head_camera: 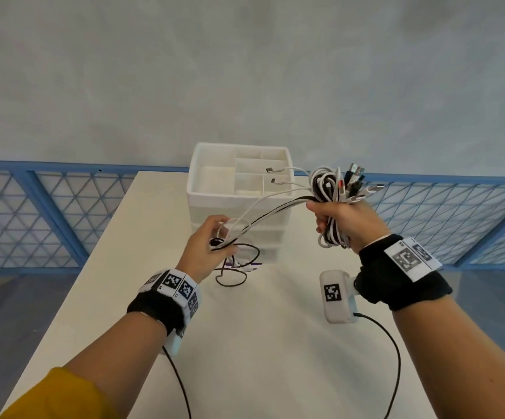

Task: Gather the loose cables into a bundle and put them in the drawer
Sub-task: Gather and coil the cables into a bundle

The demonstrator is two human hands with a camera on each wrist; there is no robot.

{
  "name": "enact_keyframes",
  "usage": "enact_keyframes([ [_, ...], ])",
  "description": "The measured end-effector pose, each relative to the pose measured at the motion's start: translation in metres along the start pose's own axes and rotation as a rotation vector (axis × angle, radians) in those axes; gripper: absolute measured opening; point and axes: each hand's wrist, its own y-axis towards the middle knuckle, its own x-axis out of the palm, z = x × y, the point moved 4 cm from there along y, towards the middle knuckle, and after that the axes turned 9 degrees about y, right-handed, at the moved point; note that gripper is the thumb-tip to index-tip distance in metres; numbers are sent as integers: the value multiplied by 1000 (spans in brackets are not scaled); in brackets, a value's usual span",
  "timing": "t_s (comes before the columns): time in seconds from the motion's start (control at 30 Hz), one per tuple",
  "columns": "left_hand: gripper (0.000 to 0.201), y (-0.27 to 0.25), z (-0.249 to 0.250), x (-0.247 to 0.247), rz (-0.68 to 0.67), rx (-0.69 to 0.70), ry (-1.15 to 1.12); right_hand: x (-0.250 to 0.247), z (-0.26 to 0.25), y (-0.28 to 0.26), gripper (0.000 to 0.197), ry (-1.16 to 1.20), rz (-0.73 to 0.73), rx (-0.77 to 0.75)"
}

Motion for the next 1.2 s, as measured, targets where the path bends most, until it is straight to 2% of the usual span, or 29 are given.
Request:
enact_keyframes([
  [0.13, 13, 1, 12, -2, 25, 62, -23, -3, -2, 5, 22, -113, 55, -9],
  [0.27, 28, 8, 11, -11, 13, -4, -152, -10, 2, 9, 23, -132, 117, 1],
  [0.37, 11, 7, 3, -21, 88, -11, -50, -15, 3, 11, 25, -76, 156, 19],
  [0.43, 13, 6, -3, -24, 120, -30, -24, -13, 2, 12, 25, -84, 144, 21],
  [0.6, 22, -2, -6, -14, -23, -139, -119, -8, 2, 11, 23, -112, 138, 2],
  [0.67, 28, -2, -11, -11, -83, -122, 75, -7, 2, 9, 21, -108, 125, -3],
  [0.73, 23, -2, -17, -9, -135, -143, 324, -4, 0, 8, 21, -95, 108, -11],
  [0.83, 22, -6, -25, -8, -141, -243, 380, -5, -6, 9, 25, -12, 146, -9],
  [0.87, 30, -7, -26, -7, -131, -264, 373, -6, -10, 10, 25, 6, 152, -11],
  [0.9, 47, -9, -26, -5, -128, -274, 385, -6, -13, 11, 25, 8, 150, -11],
  [0.97, 85, -10, -20, 2, -156, -237, 373, -3, -17, 11, 26, -6, 139, -22],
  [1.03, 105, -12, -6, 10, -240, -159, 350, 2, -18, 10, 29, -20, 131, -35],
  [1.07, 104, -13, 4, 12, -252, -105, 343, 4, -17, 9, 28, -31, 129, -36],
  [1.1, 92, -14, 15, 12, -183, -38, 349, 5, -17, 9, 26, -44, 131, -34],
  [1.17, 43, -20, 43, 7, 133, 149, 326, 7, -16, 8, 25, -61, 146, -22],
  [1.2, 21, -24, 55, 8, 214, 217, 316, 8, -16, 7, 25, -64, 152, -16],
])
